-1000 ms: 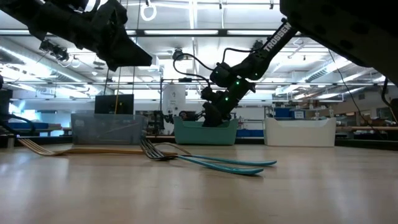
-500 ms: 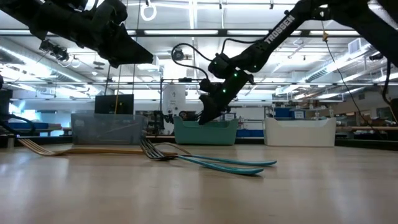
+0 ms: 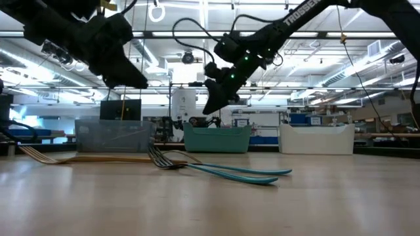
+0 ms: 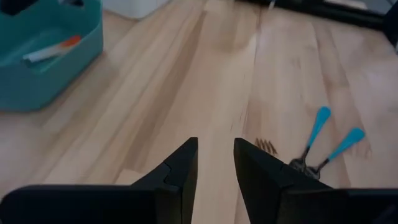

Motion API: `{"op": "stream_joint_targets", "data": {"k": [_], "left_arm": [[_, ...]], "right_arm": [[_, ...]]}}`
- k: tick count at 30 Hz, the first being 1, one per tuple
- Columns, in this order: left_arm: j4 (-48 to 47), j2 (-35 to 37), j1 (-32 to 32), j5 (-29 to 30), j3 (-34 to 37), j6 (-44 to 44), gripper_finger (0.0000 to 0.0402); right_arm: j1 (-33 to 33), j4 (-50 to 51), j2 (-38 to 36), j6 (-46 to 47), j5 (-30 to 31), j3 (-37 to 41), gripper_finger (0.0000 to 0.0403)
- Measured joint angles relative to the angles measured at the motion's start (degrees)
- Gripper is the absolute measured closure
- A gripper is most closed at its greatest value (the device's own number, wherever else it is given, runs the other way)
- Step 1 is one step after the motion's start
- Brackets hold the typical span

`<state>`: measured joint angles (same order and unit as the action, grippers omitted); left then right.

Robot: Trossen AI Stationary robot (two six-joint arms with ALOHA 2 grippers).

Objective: Sort silverware by color (type)
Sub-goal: Put the gold fork into the black bin

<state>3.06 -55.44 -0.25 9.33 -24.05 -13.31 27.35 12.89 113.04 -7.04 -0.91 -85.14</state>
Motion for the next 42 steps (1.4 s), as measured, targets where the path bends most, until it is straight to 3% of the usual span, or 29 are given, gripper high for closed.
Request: {"op": "stream_joint_targets", "data": {"k": [25, 42], "left_arm": [[-8.13, -0.02, -6.81, -0.02, 0.0, -7.91, 0.029], [-9.87, -0.02, -7.84, -1.49, 0.0, -11.46, 0.029]], "right_arm": [[-18.79, 4.72, -0.9, 10.23, 4.39, 0.04, 0.0304], [-30.16, 4.9, -0.89, 12.66, 7.51, 0.04, 0.0304]]}}
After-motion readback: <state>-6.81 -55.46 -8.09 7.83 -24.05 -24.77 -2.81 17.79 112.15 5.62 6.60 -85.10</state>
